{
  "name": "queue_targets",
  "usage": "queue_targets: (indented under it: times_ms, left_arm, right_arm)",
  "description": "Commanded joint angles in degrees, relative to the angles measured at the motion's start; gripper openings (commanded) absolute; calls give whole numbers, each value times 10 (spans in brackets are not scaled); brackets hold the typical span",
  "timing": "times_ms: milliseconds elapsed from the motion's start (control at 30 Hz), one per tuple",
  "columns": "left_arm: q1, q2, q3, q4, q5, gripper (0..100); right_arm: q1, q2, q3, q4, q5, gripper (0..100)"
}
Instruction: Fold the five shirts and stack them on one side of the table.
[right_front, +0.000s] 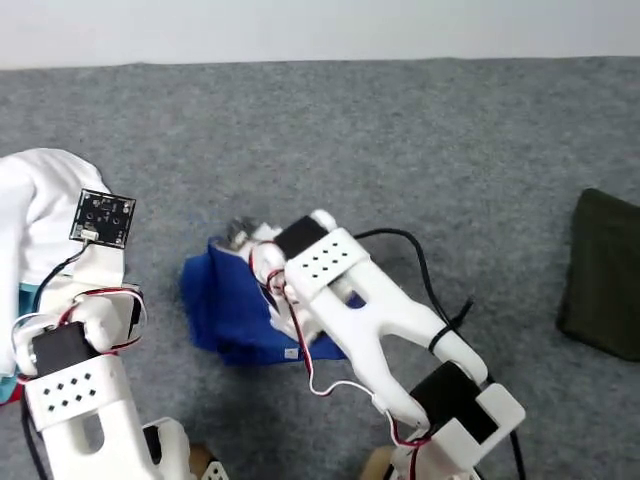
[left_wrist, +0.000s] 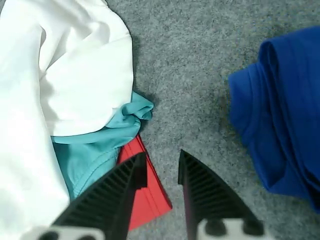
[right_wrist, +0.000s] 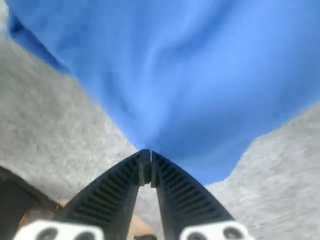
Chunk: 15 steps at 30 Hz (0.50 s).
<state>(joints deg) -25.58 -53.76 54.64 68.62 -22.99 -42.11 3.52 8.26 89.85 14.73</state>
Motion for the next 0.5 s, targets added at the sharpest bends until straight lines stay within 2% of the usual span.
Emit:
queue_targets:
  times_ms: [0, 167, 300, 367, 467]
  left_arm:
    - [2, -7, -24, -11, -4, 118]
    - [0, -7, -27, -11, -4, 118]
    - [-4, -11, -28, -18, -2, 115]
    - [-25, -12, -33, -20, -1, 115]
    - [-72, -11, -60, -20, 15, 115]
  right_arm:
    - [7, -6, -92, 4, -5, 9]
    - [-7, -3, -106, -35, -6, 9]
    - [-46, 27, -105, -55, -7, 9]
    - [-69, 51, -106, -65, -13, 9]
    - [-104, 86, -107, -81, -62, 9]
